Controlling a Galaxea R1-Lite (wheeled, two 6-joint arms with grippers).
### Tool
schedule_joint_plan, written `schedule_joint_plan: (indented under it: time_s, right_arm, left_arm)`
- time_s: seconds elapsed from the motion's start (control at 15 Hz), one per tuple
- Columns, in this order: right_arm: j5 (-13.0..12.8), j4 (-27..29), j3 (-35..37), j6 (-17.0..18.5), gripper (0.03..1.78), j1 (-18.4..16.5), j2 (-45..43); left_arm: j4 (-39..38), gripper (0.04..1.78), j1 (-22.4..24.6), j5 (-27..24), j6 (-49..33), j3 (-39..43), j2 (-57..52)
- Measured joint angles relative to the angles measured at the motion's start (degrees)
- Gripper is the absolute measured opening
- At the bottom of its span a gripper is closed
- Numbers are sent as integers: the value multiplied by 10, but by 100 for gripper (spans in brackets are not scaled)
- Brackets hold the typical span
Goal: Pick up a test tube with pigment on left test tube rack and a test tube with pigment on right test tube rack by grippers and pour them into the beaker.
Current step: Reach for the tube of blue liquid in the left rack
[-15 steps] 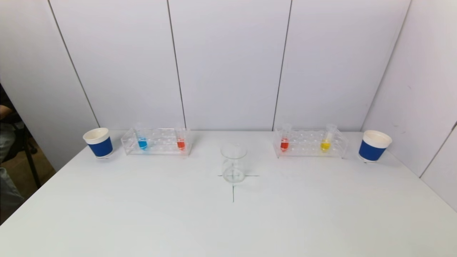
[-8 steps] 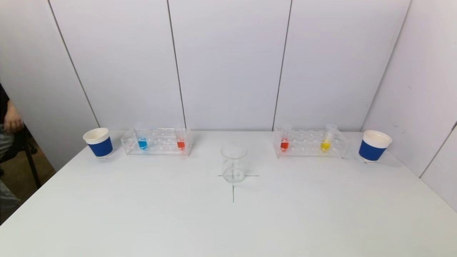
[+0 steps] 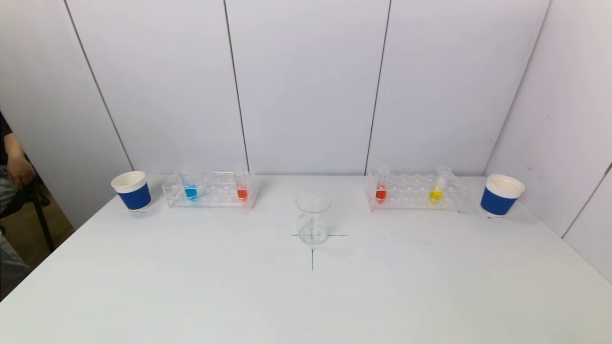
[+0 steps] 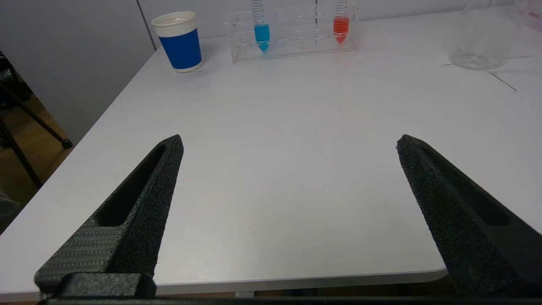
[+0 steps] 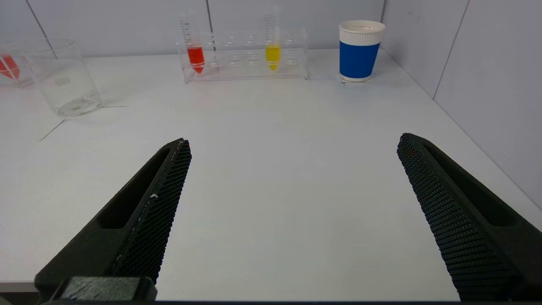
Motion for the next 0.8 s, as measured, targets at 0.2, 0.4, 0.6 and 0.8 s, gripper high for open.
schedule_joint_plan:
  time_s: [0.2, 0.4, 0.6, 0.8]
  right_arm:
    - [0, 0, 0, 0, 177, 0, 0]
    - [0, 0, 0, 0, 177, 0, 0]
    - [0, 0, 0, 0, 177, 0, 0]
    - [0, 0, 0, 0, 177, 0, 0]
  left_arm:
    - [3, 176, 0, 1, 2, -1, 0]
    - [14, 176, 0, 0, 2, -26, 0]
    - [67, 176, 0, -12, 2, -100, 9]
    - [88, 176, -1, -17, -2, -183, 63]
